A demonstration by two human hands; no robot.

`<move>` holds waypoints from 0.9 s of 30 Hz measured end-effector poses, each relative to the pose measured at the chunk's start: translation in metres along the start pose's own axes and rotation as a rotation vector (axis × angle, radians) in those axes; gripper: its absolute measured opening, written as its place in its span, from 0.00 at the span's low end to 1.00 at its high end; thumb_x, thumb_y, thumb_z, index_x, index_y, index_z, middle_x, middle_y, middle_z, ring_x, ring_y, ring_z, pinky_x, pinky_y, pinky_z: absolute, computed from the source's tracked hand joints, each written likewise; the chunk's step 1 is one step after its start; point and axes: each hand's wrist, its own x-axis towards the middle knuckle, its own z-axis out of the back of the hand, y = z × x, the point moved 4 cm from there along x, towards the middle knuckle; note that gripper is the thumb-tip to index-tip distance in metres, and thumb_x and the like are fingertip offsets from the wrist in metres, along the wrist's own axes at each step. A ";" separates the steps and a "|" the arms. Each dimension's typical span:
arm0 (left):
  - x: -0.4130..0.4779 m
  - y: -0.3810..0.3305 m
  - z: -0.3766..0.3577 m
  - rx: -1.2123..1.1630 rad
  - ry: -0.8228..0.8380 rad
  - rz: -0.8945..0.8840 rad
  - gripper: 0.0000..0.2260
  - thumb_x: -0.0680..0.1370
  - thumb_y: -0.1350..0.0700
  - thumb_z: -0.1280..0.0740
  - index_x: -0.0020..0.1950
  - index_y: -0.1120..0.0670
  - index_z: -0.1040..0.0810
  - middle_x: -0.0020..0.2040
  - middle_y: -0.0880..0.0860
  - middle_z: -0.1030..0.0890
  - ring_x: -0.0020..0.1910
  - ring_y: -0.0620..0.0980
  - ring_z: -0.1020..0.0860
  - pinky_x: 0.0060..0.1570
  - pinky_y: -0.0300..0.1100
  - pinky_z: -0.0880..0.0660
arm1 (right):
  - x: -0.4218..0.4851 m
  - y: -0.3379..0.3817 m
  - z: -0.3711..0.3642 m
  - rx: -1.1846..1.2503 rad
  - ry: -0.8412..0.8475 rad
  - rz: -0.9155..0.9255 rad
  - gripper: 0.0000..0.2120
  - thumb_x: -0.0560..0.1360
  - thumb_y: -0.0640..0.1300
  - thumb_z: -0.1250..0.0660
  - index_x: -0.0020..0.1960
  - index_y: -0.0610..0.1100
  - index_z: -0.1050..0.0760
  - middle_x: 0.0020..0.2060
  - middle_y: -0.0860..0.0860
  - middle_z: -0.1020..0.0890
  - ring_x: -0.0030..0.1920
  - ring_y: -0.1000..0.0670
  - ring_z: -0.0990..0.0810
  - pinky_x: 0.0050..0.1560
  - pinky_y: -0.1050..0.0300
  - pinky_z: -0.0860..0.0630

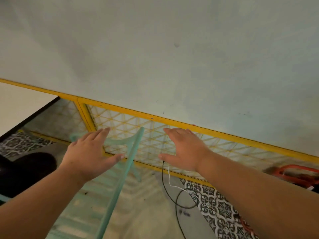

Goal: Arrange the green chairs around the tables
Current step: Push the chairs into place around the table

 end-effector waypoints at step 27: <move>-0.142 -0.018 -0.184 -0.045 0.193 0.876 0.36 0.70 0.20 0.61 0.62 0.38 0.27 0.49 0.40 0.20 0.46 0.42 0.23 0.39 0.42 0.28 | 0.190 0.031 -0.176 -0.242 0.353 0.772 0.44 0.64 0.85 0.54 0.56 0.56 0.20 0.51 0.55 0.21 0.55 0.52 0.24 0.56 0.49 0.29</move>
